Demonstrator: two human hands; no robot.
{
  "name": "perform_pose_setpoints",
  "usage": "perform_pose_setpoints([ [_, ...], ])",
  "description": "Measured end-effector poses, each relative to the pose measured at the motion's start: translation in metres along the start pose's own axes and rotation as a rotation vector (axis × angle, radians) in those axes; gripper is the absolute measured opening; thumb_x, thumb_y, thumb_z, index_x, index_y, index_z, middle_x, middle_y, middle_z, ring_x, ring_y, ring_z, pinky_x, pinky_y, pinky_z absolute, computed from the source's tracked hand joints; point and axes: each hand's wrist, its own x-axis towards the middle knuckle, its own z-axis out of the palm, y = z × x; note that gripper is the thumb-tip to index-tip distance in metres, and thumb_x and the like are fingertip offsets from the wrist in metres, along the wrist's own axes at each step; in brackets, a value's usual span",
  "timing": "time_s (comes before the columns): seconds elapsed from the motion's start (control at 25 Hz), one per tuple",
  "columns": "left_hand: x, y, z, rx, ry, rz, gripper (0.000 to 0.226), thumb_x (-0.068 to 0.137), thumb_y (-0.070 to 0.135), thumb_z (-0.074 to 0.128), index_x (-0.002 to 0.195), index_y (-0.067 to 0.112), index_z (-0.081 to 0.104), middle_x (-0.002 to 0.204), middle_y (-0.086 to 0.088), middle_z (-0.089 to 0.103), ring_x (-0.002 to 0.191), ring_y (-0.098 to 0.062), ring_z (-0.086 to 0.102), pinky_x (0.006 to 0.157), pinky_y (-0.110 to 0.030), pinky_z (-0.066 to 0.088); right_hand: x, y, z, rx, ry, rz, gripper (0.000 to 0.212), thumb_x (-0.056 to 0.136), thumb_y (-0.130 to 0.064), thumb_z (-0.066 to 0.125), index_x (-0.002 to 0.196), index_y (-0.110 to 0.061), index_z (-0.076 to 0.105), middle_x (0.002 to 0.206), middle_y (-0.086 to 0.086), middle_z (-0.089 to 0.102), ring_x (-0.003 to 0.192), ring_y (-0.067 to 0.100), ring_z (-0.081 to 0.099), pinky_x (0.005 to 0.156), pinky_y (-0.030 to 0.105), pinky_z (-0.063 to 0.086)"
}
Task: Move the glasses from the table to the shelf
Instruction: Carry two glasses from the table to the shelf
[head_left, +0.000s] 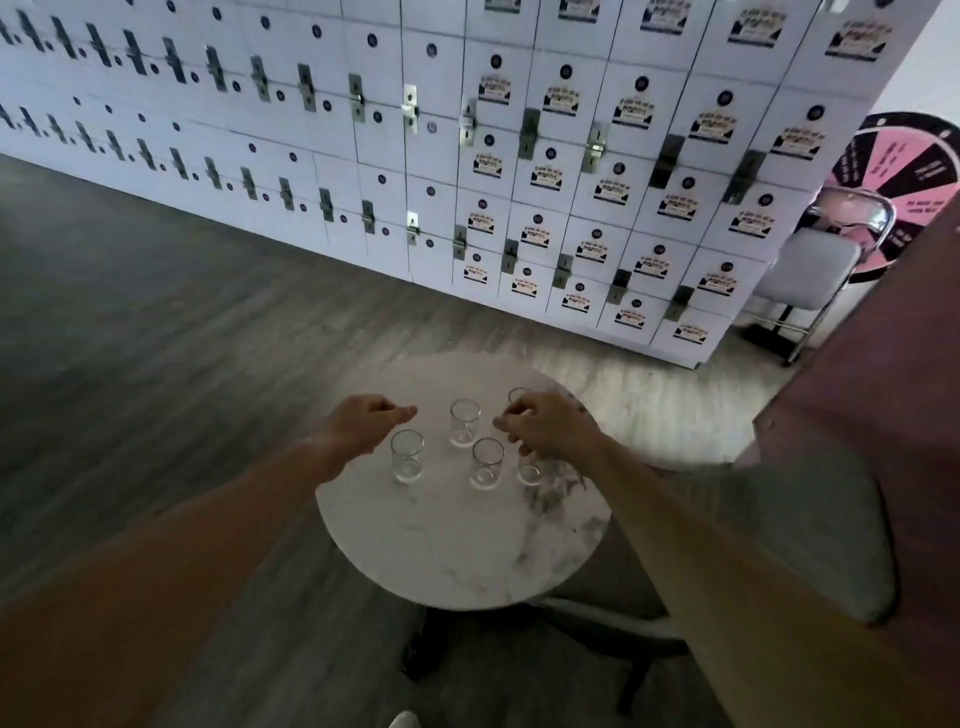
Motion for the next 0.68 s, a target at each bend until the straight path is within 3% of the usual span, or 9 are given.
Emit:
perform_pose_setpoints([
  [0.16,0.051,-0.018,0.012,0.137,-0.039,0.013,0.028,0.077,0.051,0.077,0.068,0.027,0.068,0.068,0.010,0.063,0.069,-0.015,0.060,0.066,-0.029,0.045,0.055,0.006,0.021,-0.036,-0.041,0.094,0.012,0.086,-0.035,0.070,0.080,-0.025,0.067,0.080,0.003,0.075,0.072,0.020,0.072,0.072,0.036,0.059],
  [0.24,0.067,-0.033,0.020,0.211,-0.065,0.013,0.026,0.078,0.051,0.076,0.066,0.030,0.067,0.074,0.015,0.064,0.071,-0.008,0.059,0.062,-0.024,0.041,0.076,0.016,0.035,-0.077,-0.064,0.119,0.011,0.085,-0.035,0.069,0.083,-0.024,0.070,0.086,0.000,0.074,0.081,0.020,0.071,0.075,0.034,0.056],
  [0.32,0.079,-0.048,0.026,0.276,-0.119,0.011,0.022,0.080,0.050,0.075,0.075,0.029,0.070,0.084,0.009,0.066,0.078,-0.012,0.061,0.062,-0.024,0.038,0.089,0.029,0.050,-0.134,-0.087,0.151,0.012,0.084,-0.033,0.068,0.087,-0.023,0.072,0.090,-0.001,0.072,0.087,0.020,0.067,0.073,0.028,0.049],
  [0.44,0.093,-0.068,0.037,0.324,-0.184,0.032,0.029,0.082,0.047,0.076,0.094,0.021,0.077,0.101,-0.003,0.069,0.091,-0.019,0.061,0.074,-0.028,0.040,0.100,0.051,0.070,-0.191,-0.061,0.209,0.016,0.083,-0.035,0.064,0.088,-0.022,0.072,0.092,0.000,0.073,0.089,0.020,0.066,0.074,0.029,0.048],
  [0.68,0.111,-0.099,0.053,0.401,-0.262,0.089,0.030,0.077,0.037,0.082,0.103,0.023,0.076,0.123,-0.010,0.062,0.105,-0.023,0.061,0.094,-0.028,0.044,0.113,0.078,0.100,-0.290,-0.124,0.239,0.021,0.081,-0.036,0.058,0.095,-0.027,0.071,0.102,0.003,0.069,0.097,0.024,0.062,0.077,0.031,0.047],
])
